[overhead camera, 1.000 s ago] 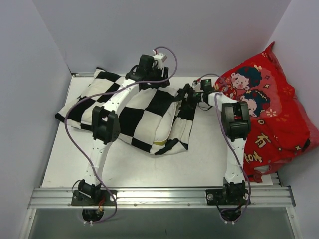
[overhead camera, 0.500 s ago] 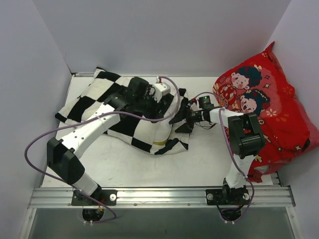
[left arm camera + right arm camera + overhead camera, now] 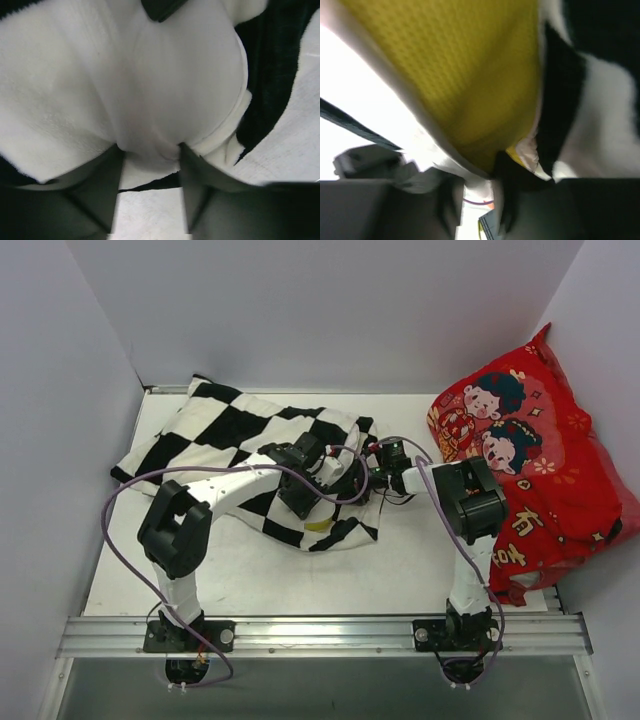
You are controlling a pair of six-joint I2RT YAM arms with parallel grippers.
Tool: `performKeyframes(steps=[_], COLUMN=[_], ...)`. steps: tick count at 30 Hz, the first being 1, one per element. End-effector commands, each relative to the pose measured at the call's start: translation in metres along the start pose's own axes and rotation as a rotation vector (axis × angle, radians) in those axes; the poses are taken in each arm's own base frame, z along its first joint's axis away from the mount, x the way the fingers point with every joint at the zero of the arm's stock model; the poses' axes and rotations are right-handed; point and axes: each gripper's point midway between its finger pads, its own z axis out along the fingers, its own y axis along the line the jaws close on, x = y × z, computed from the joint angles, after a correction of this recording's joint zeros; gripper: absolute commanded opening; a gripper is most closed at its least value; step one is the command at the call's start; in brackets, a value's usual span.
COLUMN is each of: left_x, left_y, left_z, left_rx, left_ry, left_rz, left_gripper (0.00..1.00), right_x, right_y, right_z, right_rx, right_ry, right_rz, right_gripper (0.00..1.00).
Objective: Put the pillow into the pillowcase
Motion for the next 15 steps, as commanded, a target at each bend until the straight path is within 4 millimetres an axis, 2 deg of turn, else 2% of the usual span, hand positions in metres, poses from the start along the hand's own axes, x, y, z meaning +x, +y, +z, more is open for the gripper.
performKeyframes(steps=[1,2,3,4,5,6,7,8,10,11,12,13,14,15], left_x=[0.001,-0.002,-0.018,-0.029,-0.045,-0.065,-0.112,-0.129,-0.174,-0.182,-0.183,-0.180,-0.166,-0.161], left_y=[0.008,0.007,-0.004,-0.008,-0.013,-0.038,-0.046,-0.060,-0.089,-0.095,-0.098,-0.103,-0.103,-0.104], left_z=[0.005,0.005,-0.002,-0.012,-0.026,-0.047,-0.093,-0.116,-0.182,-0.201,-0.203,-0.220,-0.187,-0.188], left_rx=[-0.021,-0.003,0.075,0.110,0.151,0.286,0.317,0.377,0.464,0.476,0.489,0.515,0.553,0.571], left_ry=[0.034,0.027,-0.019,-0.046,-0.090,-0.149,-0.269,-0.314,-0.462,-0.524,-0.539,-0.576,-0.458,-0.459], left_rz=[-0.005,0.003,0.021,0.026,0.038,0.087,0.138,0.181,0.311,0.342,0.371,0.406,0.377,0.384], left_gripper=[0.46,0.32,0.20,0.00,0.00,0.00,0.00,0.00,0.00,0.00,0.00,0.00,0.00,0.00], right_x=[-0.005,-0.005,-0.006,-0.006,-0.005,-0.006,-0.007,-0.009,-0.003,-0.003,-0.004,-0.003,-0.003,-0.005], right_y=[0.023,0.026,0.032,0.036,0.043,0.063,0.080,0.099,0.165,0.187,0.212,0.231,0.233,0.219], right_z=[0.006,0.006,0.006,0.006,0.005,0.004,0.003,0.002,-0.006,-0.011,-0.019,-0.022,-0.020,-0.009], right_rx=[-0.088,-0.101,-0.131,-0.150,-0.174,-0.245,-0.294,-0.345,-0.492,-0.538,-0.596,-0.623,-0.619,-0.562], right_ry=[-0.012,-0.009,-0.016,-0.016,-0.011,-0.025,-0.032,-0.050,-0.036,-0.046,-0.078,-0.087,-0.097,-0.096], right_rz=[-0.016,0.009,-0.014,-0.007,0.049,0.011,0.009,0.005,-0.044,-0.057,-0.095,-0.139,-0.150,-0.113], right_gripper=[0.20,0.16,0.06,0.00,0.00,0.00,0.00,0.00,0.00,0.00,0.00,0.00,0.00,0.00])
